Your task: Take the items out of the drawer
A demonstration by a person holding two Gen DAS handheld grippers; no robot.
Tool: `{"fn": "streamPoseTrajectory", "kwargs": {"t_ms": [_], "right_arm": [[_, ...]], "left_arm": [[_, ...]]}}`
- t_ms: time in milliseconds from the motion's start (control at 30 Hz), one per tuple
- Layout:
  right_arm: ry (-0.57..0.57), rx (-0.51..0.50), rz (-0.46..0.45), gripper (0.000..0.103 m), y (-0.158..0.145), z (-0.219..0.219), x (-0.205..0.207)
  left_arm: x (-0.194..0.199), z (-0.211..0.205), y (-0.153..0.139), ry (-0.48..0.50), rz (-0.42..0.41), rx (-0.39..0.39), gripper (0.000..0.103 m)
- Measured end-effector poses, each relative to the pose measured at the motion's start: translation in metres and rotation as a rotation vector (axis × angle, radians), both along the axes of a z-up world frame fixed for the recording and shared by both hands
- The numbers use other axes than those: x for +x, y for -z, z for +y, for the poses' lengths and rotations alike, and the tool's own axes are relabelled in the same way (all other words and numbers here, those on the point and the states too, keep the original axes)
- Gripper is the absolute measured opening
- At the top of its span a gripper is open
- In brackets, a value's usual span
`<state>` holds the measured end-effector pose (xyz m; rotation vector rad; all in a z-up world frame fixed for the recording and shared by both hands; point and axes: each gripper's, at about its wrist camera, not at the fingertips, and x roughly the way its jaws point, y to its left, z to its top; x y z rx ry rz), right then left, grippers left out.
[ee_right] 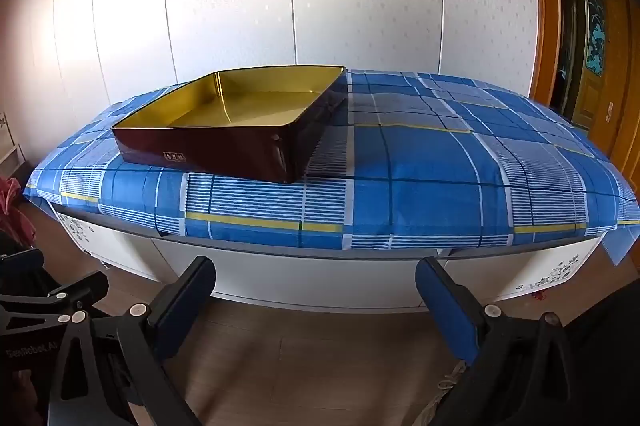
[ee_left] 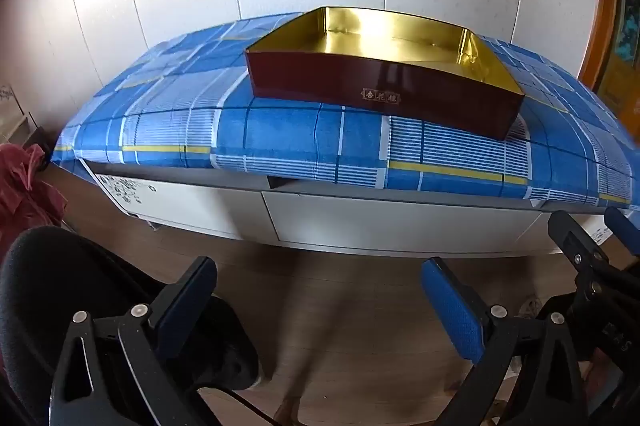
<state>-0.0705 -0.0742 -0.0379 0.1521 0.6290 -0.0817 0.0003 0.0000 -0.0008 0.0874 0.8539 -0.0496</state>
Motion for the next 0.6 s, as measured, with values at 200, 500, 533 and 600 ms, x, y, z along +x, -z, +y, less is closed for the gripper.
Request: {"fn": "streamPoseTrajectory", "kwargs": {"t_ms": [200, 500, 533, 600], "right_arm": [[0.01, -0.033, 0.003, 0.102, 0.002, 0.001, -0.002], [0.014, -0.028, 0.02, 0.102, 0.006, -0.001, 0.003], [0.015, -0.027, 0.021, 0.102, 0.006, -0.001, 0.002], [0.016, -0.027, 0.023, 0.102, 0.006, -0.002, 0.002]], "left_arm": [[0.007, 0.005, 0.002, -0.019, 0.031, -0.06, 0.103], [0.006, 0.006, 0.005, -0.022, -0.001, -0.03, 0.103], [0.006, 0.006, 0.005, -0.021, -0.003, -0.028, 0.103], [0.007, 0.007, 0.006, -0.018, -0.001, -0.029, 0.103]]}}
